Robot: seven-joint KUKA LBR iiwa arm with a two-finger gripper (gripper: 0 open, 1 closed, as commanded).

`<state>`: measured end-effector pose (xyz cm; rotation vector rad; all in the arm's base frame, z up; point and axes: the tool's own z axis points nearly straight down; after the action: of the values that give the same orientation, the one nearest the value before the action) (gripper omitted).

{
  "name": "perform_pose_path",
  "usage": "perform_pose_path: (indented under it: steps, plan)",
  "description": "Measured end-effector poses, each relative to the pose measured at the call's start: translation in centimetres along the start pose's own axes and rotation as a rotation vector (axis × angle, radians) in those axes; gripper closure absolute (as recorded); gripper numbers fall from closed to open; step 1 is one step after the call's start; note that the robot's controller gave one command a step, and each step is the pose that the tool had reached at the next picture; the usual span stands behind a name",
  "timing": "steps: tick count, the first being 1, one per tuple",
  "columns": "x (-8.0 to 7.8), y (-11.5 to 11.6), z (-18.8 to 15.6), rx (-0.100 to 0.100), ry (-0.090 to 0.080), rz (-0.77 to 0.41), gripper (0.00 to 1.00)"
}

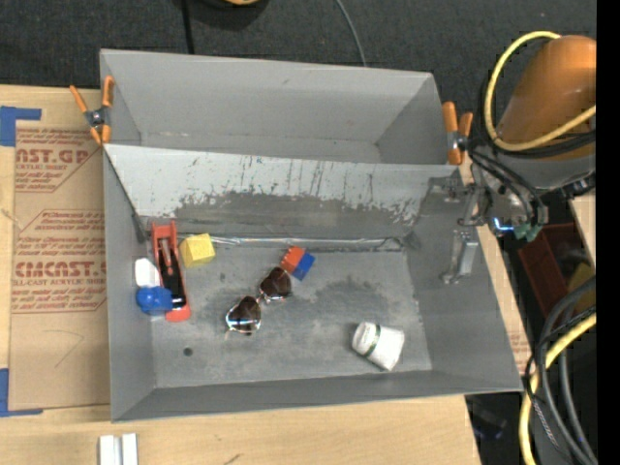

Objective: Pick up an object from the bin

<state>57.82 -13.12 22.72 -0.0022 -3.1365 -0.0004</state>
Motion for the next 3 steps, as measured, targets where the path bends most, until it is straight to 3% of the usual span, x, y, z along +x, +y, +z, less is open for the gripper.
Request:
perform_pose_path:
  steps: [1,2,3]
  plan:
    - [0.0,0.0,-0.3,0.0,-0.003,-0.001,0.0]
    - [-0.4,1.0,-0.7,0.002,-0.005,-0.075,0.0]
    - [0.6,2.1,2.0,0.0,-0.008,-0.039,0.0]
